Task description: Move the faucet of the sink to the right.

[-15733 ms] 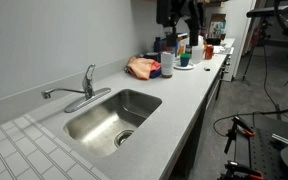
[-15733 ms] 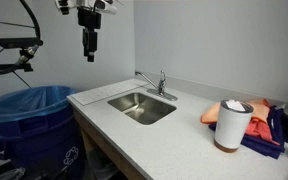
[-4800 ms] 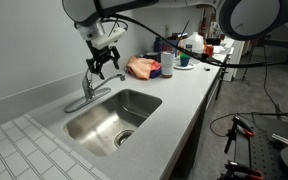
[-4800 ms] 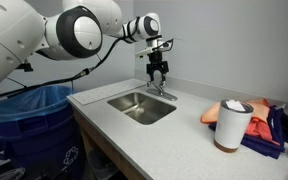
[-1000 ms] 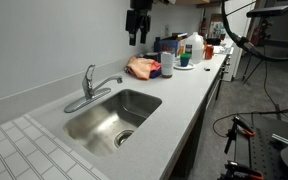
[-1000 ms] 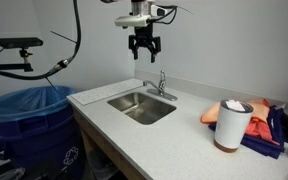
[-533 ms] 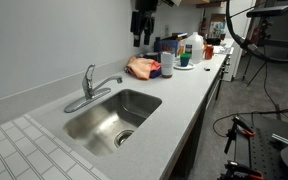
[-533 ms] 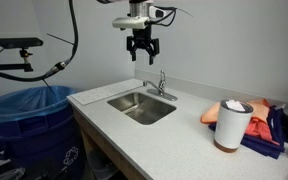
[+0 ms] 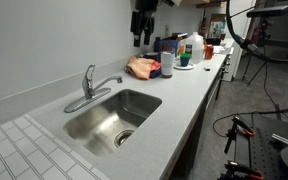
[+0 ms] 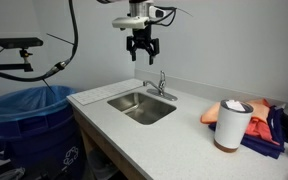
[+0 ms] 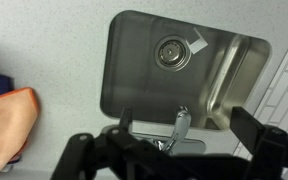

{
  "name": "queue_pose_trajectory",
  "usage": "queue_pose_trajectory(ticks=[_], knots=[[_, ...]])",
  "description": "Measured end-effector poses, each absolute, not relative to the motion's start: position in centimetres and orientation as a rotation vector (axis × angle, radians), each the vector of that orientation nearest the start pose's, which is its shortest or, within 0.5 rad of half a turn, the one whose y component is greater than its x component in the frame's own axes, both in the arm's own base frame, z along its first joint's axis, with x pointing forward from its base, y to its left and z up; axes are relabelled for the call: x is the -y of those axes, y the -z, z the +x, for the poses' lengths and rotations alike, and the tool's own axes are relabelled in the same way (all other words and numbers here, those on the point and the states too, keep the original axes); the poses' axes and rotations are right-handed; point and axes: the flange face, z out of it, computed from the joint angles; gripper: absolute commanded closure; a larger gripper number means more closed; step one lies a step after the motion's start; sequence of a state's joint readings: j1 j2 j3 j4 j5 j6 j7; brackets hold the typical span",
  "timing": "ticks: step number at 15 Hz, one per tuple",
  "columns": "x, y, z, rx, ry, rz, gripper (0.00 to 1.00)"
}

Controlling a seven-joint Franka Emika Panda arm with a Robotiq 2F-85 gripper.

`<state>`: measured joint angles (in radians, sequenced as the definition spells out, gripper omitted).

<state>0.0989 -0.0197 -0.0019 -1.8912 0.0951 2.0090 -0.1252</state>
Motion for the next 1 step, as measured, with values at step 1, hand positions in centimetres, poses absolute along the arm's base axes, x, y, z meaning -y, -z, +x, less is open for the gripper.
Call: queue_pose_trajectory(ticks=[1], knots=[[-6.08,-52.2,56.62,0.286,0.212,-3.034,0.0]])
